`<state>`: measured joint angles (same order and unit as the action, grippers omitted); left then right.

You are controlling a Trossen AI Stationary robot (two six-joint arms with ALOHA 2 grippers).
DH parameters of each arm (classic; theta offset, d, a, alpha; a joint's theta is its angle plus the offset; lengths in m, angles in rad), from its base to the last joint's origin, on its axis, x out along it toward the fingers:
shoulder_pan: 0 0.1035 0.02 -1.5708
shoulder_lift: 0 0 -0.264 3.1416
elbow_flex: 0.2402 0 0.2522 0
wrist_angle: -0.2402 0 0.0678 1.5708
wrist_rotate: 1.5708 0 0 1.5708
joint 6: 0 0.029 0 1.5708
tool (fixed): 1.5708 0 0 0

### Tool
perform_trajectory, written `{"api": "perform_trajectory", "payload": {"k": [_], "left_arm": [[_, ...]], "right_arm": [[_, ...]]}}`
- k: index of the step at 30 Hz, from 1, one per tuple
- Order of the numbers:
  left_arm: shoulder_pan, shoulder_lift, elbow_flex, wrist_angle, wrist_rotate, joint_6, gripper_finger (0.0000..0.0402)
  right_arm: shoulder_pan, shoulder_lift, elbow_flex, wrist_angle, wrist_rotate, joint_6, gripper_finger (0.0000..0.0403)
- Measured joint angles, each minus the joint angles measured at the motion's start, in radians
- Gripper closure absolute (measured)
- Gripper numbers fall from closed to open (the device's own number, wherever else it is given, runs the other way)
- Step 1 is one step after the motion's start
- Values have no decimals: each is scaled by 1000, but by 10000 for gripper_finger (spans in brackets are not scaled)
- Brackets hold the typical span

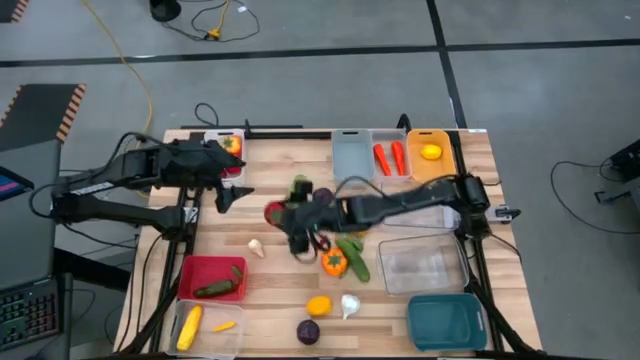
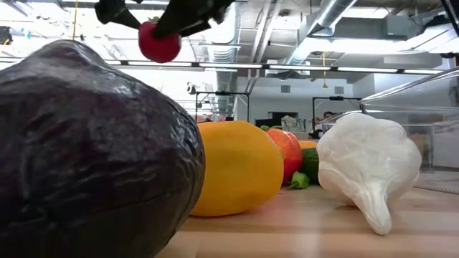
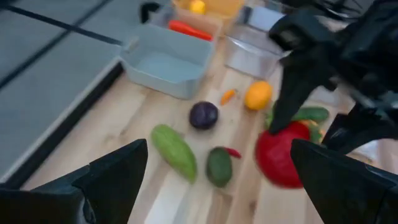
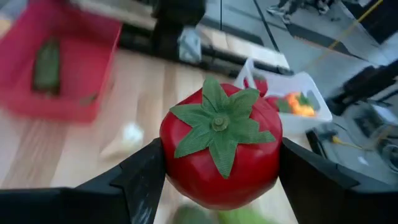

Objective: Sort produce into baskets
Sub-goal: Put the red tomato into the white bin

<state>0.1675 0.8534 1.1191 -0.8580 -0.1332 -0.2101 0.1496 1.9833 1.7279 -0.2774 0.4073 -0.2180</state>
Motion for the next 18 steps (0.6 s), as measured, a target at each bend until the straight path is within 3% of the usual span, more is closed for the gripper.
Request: {"api": "perform_trajectory", "payload": {"k": [4, 6, 14, 18], "left_arm": [[-4, -29, 0, 0, -64, -11, 18], [-4, -41, 0, 0, -88, -12, 18], [-4, -80, 0, 0, -168, -12, 18], [-4, -92, -1, -8, -210, -13, 18]], "right_arm": [[-92, 34, 1, 154, -175, 14, 97], [-126, 67, 0, 236, -212, 23, 97], [-232, 230, 6, 595, -227, 28, 97], [-266, 314, 70, 621, -240, 103, 97]]}}
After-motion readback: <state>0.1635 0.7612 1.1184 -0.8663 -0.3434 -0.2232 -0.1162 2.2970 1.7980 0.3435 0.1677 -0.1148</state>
